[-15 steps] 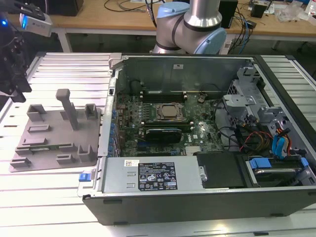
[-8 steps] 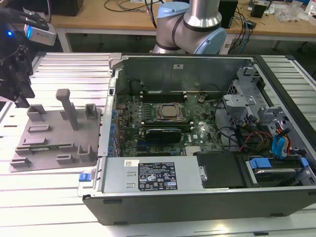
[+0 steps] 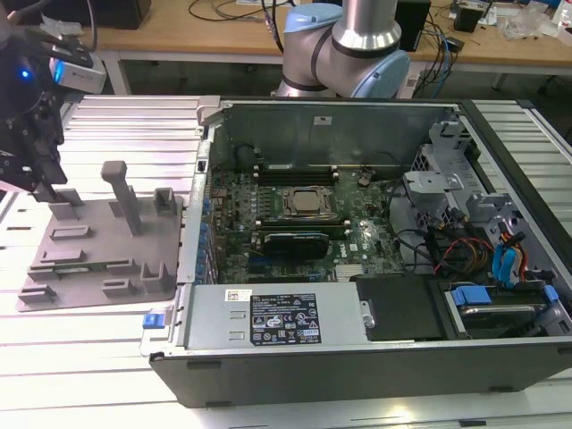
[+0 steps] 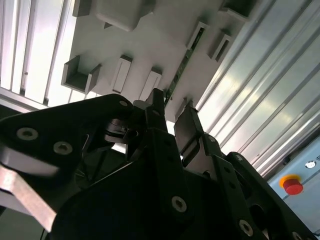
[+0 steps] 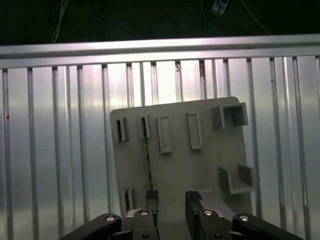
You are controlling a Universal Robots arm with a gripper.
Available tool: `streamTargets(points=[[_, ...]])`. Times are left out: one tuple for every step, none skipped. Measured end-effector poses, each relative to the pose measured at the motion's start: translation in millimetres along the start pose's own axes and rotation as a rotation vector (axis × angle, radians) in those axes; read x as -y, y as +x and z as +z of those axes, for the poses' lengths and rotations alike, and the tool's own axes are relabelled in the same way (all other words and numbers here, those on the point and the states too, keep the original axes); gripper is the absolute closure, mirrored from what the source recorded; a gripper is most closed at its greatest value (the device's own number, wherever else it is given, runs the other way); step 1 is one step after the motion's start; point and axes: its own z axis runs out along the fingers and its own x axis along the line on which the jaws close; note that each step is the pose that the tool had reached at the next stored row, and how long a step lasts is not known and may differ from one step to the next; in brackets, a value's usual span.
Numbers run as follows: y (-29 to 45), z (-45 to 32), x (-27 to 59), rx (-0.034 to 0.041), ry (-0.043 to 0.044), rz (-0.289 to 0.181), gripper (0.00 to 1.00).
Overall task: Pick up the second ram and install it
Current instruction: 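Pick up the second ram and move it above second insertion slot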
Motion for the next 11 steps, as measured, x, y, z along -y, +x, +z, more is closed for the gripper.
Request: streamTargets(points=[[0.0, 1.3, 0.1, 0.0, 0.0, 0.0, 0.66], [0.1, 2.7, 0.1, 0.0, -0.0001, 0.0, 0.66], [0.1, 4.5, 0.2, 0.0, 0.0, 0.0, 0.66], [0.1, 5.8, 0.3, 0.0001, 0.0, 0.0, 0.66], [0.2, 7.7, 0.4, 0.0001, 0.0001, 0.0, 0.66], [0.2, 8.5, 0.4, 0.0001, 0.0, 0.0, 0.66], [0.2, 9.2, 0.4, 0.0, 0.0, 0.0, 0.66], [0.2, 10.2, 0.5, 0.0001, 0.0, 0.0, 0.66], [0.2, 11.8, 0.5, 0.0, 0.0, 0.0, 0.66], [0.3, 12.8, 0.6, 0.0001, 0.0, 0.0, 0.66], [0.3, 14.1, 0.6, 0.0, 0.0, 0.0, 0.66]])
